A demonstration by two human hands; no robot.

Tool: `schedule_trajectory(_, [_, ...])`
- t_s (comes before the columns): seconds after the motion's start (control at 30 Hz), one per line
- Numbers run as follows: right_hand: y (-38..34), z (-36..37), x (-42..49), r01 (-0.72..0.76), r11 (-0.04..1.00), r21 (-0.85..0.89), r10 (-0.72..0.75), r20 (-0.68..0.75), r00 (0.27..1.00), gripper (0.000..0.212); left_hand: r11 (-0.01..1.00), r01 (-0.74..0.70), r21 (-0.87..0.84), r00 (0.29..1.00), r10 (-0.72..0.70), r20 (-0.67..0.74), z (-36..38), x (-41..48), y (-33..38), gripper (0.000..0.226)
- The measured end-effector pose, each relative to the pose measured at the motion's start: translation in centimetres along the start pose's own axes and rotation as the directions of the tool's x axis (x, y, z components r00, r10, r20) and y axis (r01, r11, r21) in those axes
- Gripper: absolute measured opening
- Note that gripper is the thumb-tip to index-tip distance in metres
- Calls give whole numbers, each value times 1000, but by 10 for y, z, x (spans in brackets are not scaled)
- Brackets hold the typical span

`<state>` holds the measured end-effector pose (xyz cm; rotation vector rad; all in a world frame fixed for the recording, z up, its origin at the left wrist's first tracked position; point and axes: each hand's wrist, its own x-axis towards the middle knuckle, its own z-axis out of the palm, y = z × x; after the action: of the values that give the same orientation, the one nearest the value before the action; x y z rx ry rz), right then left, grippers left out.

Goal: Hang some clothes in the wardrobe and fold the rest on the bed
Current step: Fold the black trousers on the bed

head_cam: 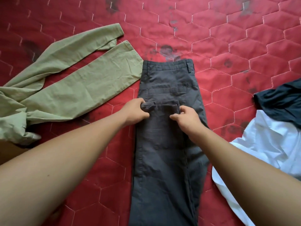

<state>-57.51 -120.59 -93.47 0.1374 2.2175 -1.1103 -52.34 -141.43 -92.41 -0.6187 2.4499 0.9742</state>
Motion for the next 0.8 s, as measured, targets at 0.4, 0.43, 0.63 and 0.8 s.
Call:
schedule_trajectory(0.4, [-85,-32,39,100,930,-355,-125,-49,991,64,997,27,-76,977,-42,-208,-47,44,25,86])
schedule_trajectory(0.43, [-66,-24,23,89,886,-455,-97,6,995,65,997,40,-64,984,-50,-169,-30,28,17,85])
schedule_trajectory(0.63, [82,19,-123,114,592,-798,-123,50,991,68,992,118,-47,986,-123,-117,94,-122,-39,78])
schedule_trajectory(0.8, [144,18,-201,-21,779,-626,20,-8,1000,71,969,176,-171,984,-177,6,133,-213,-57,72])
